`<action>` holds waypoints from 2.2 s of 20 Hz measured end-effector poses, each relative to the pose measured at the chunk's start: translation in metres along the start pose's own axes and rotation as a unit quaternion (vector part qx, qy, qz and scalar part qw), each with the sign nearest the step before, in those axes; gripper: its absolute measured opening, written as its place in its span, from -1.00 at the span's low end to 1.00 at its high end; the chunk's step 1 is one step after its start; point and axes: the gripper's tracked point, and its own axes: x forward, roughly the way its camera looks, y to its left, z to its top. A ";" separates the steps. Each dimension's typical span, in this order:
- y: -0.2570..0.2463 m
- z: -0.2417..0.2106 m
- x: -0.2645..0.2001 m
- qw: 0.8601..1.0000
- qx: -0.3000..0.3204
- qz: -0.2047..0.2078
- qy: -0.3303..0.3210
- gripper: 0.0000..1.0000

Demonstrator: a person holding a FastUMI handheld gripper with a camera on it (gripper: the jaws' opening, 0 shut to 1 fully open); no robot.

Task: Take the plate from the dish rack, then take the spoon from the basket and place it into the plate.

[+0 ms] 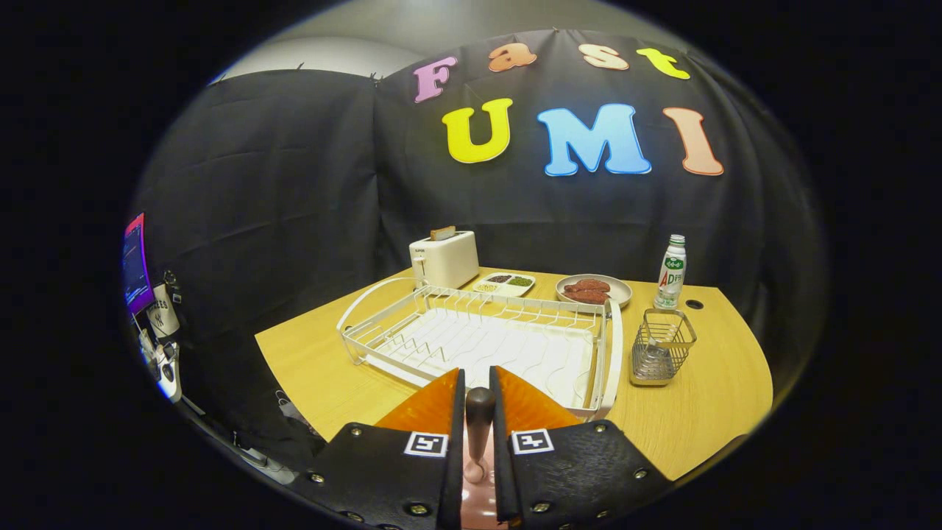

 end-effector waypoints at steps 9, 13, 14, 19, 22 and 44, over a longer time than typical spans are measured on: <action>-0.010 0.028 -0.010 1.000 0.005 0.001 -0.027 -0.47; -0.022 0.043 -0.016 0.999 0.020 -0.012 -0.046 -0.24; -0.027 0.047 -0.019 0.998 0.022 -0.018 -0.049 -0.18; -0.075 0.072 -0.047 0.993 0.039 -0.071 -0.084 -0.18; -0.130 0.081 -0.073 0.985 0.050 -0.131 -0.103 -0.19; -0.312 0.110 -0.194 0.924 0.050 -0.332 -0.186 -0.19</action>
